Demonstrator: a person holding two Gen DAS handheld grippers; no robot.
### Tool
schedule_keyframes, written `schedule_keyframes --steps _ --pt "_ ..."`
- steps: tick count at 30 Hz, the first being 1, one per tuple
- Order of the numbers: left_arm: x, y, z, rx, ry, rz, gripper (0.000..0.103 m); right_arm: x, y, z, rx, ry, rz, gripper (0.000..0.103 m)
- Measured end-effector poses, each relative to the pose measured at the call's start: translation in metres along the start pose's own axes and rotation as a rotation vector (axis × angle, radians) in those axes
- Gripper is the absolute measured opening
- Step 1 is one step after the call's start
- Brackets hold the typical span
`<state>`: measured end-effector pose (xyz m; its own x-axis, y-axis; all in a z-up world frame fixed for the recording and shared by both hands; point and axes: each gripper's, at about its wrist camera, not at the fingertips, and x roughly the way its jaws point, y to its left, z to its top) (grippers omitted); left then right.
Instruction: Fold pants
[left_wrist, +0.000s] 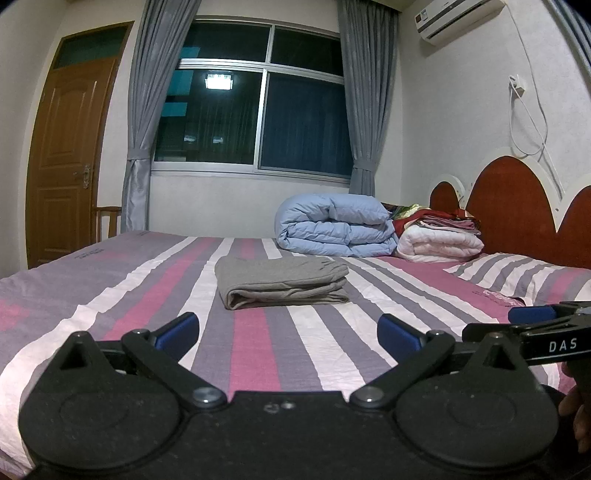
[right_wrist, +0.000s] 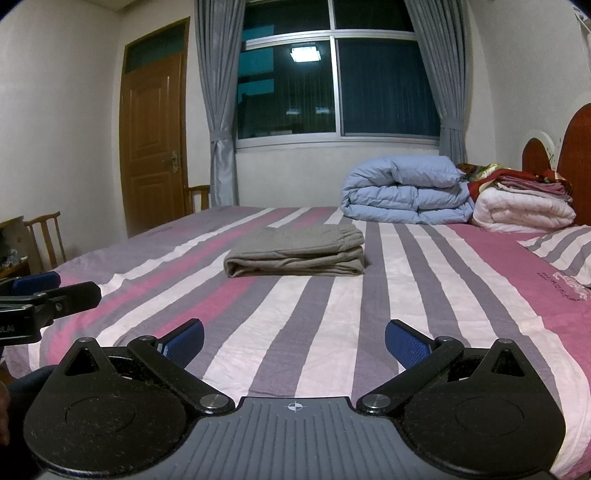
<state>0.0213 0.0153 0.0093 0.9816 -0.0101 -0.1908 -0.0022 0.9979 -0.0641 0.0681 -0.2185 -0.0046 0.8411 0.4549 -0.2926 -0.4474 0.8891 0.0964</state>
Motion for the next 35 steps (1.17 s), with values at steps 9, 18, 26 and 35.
schedule_keyframes --steps 9,18,26,35 --pt "0.0004 -0.0004 -0.0007 0.001 0.001 0.001 0.097 -0.0003 -0.0006 0.0002 -0.001 0.001 0.001 0.103" --pt "0.0002 -0.0008 -0.0007 0.002 -0.002 -0.007 0.097 -0.0006 -0.0008 0.0005 -0.001 0.001 0.001 0.103" --pt "-0.0005 -0.0011 -0.0008 0.002 -0.009 -0.014 0.097 -0.0008 -0.0020 0.0008 -0.001 0.002 0.002 0.103" --pt "-0.0011 0.0040 -0.0027 0.007 -0.021 -0.032 0.097 -0.0008 -0.0039 0.0008 -0.001 0.003 0.003 0.103"
